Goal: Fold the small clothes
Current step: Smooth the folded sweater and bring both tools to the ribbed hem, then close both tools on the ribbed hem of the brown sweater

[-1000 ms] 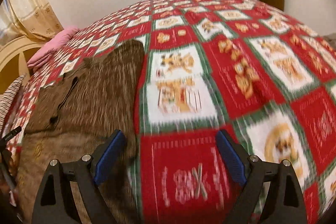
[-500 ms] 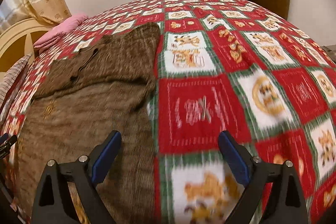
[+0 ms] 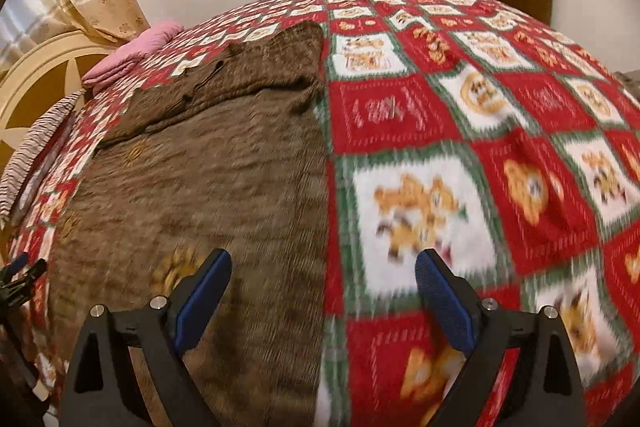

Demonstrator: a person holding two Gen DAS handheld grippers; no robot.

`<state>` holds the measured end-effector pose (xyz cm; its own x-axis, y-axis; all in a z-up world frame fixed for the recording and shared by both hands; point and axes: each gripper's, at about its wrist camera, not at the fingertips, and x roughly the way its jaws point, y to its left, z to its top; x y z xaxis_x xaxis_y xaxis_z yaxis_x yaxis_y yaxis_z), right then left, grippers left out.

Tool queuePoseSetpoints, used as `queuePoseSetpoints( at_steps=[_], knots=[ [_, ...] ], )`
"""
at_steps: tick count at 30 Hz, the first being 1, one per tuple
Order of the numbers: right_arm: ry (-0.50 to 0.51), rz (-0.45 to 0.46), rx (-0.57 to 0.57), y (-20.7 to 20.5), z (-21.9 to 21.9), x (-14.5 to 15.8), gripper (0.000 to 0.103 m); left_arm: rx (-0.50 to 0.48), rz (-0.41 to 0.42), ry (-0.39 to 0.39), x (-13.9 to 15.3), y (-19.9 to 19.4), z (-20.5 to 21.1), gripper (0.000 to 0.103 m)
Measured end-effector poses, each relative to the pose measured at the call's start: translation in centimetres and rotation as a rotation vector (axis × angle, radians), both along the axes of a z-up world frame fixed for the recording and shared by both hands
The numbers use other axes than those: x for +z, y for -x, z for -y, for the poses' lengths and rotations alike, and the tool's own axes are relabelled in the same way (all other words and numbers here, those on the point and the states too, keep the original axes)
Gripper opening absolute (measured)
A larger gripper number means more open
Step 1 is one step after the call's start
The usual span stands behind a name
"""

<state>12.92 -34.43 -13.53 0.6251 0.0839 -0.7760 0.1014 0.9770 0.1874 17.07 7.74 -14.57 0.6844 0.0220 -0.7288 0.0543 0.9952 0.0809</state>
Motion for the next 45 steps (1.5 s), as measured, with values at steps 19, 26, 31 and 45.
queuePoseSetpoints(
  at_steps=[19, 26, 31, 45],
  knots=[
    [-0.028, -0.028, 0.076, 9.5, -3.4, -1.8, 0.093, -0.108, -0.079, 0.161, -2.1, 4.8, 0.6, 0.076],
    [-0.083, -0.024, 0.093, 11.1, -4.1, -2.1, 0.075, -0.121, -0.094, 0.232, -2.3, 5.3, 0.4, 0.072],
    [-0.06, -0.023, 0.112, 11.6, -4.7, -2.3, 0.057, -0.127, -0.088, 0.205, -2.4, 5.9, 1.0, 0.058],
    [-0.117, -0.024, 0.153, 12.1, -4.1, -2.7, 0.008, -0.181, -0.075, 0.277, -1.5, 6.5, 0.6, 0.009]
  ],
)
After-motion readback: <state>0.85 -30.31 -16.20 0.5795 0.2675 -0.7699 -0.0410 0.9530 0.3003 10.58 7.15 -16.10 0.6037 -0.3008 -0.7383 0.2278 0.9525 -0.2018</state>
